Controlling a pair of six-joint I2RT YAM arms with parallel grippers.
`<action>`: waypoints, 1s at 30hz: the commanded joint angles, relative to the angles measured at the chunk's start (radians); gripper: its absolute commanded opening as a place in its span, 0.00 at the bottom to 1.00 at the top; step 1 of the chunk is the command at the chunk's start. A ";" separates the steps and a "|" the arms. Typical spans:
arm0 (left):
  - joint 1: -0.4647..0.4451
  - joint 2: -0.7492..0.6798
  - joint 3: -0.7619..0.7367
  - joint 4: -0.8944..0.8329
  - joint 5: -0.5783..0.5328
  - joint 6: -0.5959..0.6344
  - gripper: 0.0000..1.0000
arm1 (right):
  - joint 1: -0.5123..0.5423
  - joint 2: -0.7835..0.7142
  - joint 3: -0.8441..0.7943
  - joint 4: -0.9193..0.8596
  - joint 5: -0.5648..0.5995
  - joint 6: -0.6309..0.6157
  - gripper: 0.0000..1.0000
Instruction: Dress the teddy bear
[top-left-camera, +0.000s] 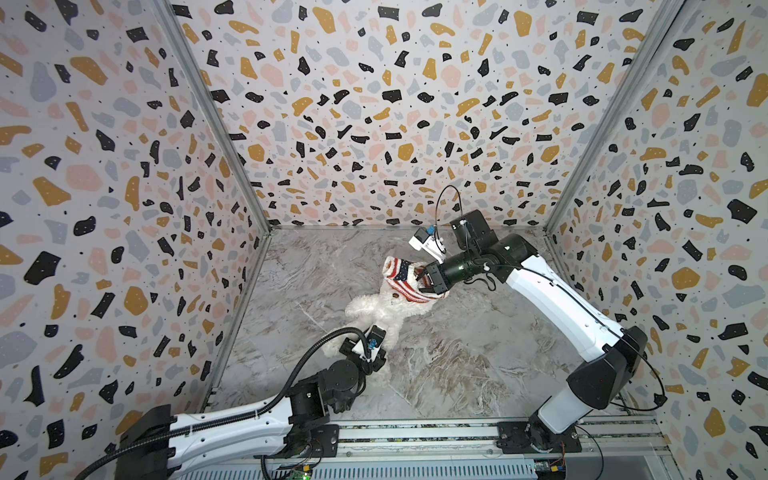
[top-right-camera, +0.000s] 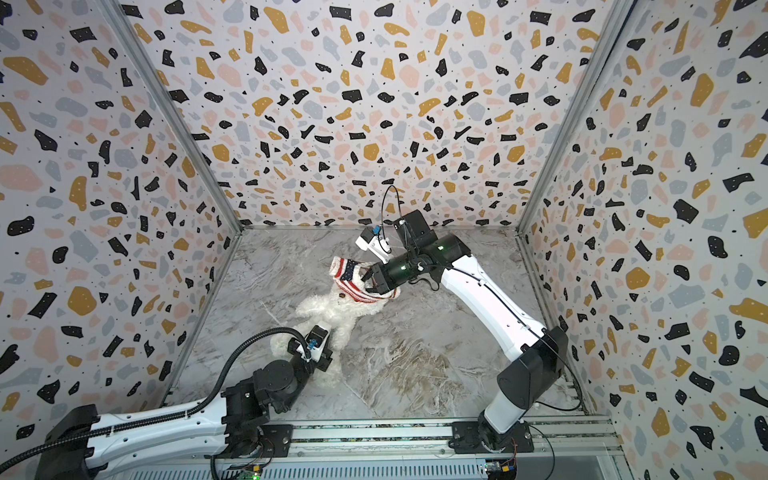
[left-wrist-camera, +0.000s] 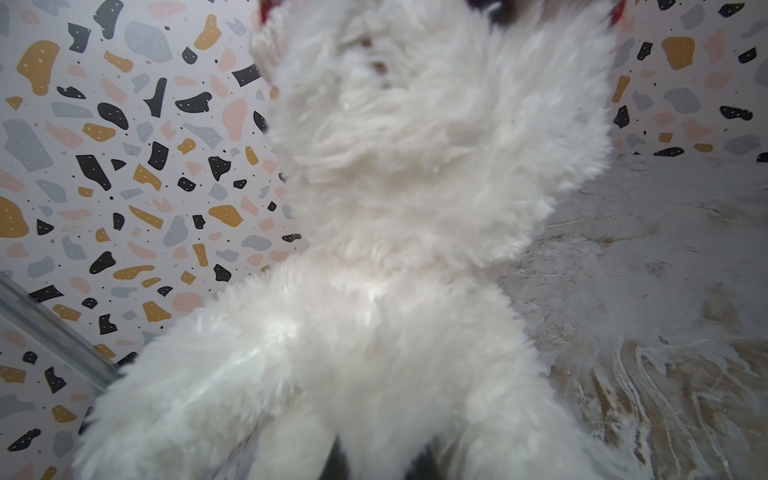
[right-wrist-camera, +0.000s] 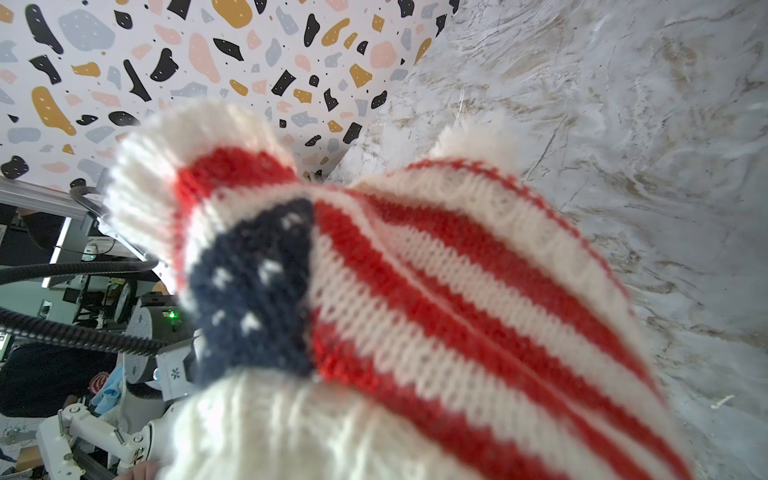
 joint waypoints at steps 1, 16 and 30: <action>-0.003 -0.005 0.024 0.019 0.043 -0.092 0.56 | 0.008 -0.093 -0.029 0.056 0.039 0.007 0.00; 0.172 -0.145 0.090 -0.285 0.491 -0.784 1.00 | -0.010 -0.423 -0.589 0.613 0.280 -0.194 0.00; 0.474 0.017 0.320 -0.153 1.060 -1.016 0.54 | -0.042 -0.510 -0.807 0.879 0.135 -0.349 0.00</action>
